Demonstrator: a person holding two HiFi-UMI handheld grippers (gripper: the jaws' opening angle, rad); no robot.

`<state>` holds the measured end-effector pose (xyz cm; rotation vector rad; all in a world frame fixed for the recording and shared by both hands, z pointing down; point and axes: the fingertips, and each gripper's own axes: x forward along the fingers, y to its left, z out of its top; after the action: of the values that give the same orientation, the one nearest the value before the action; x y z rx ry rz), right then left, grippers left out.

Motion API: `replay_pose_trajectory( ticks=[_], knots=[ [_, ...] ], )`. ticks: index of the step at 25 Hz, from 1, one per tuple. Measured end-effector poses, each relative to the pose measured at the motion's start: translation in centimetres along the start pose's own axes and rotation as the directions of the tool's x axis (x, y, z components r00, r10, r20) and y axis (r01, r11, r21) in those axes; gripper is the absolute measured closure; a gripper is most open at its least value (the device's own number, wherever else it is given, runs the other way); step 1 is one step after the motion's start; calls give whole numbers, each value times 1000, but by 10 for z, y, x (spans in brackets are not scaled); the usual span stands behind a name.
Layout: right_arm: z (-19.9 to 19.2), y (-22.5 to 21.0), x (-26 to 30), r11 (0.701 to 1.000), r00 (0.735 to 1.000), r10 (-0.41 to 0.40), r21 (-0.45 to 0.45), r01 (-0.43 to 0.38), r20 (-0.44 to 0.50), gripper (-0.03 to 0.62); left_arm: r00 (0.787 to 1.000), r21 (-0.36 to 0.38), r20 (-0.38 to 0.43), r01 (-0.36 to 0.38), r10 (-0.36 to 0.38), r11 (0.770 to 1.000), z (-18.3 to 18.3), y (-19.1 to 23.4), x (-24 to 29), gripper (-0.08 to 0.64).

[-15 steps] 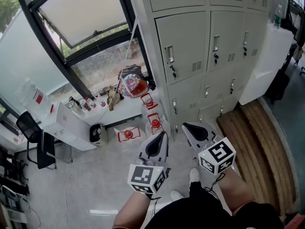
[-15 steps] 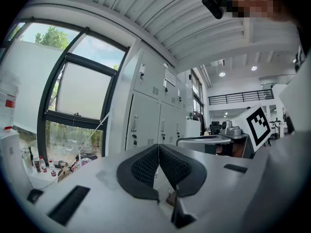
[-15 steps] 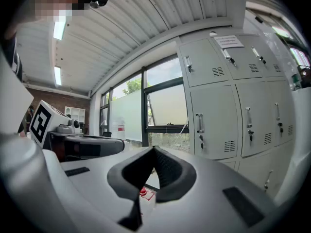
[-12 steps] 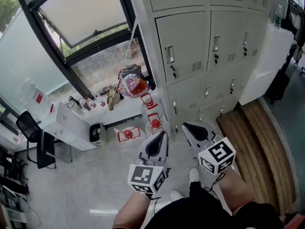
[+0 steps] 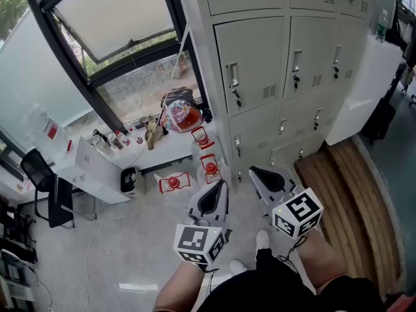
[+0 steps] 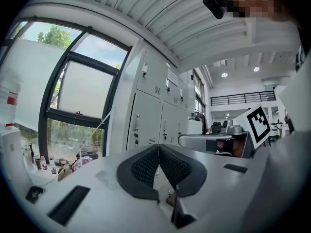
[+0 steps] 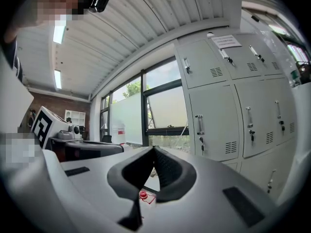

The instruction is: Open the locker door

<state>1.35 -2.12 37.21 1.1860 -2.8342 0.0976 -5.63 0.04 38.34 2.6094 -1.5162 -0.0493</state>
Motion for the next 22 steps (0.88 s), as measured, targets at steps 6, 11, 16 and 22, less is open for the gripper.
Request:
replay_pose_trajectory(
  ticks=[6, 11, 16, 22],
  knots=[
    [1, -9, 4, 1000, 1000, 10, -4, -10, -7, 538, 1000, -12, 1, -8, 8, 1000, 0, 1, 10, 543],
    [2, -20, 9, 1000, 1000, 17, -4, -18, -14, 538, 1000, -19, -1, -14, 14, 1000, -1, 2, 21, 543],
    [0, -34, 15, 1000, 999, 27, -6, -27, -26, 538, 1000, -24, -1, -23, 23, 999, -2, 3, 36, 543],
    [2, -55, 24, 999, 999, 36, -8, -36, -33, 538, 999, -33, 2, -33, 33, 999, -2, 6, 58, 543]
  ],
)
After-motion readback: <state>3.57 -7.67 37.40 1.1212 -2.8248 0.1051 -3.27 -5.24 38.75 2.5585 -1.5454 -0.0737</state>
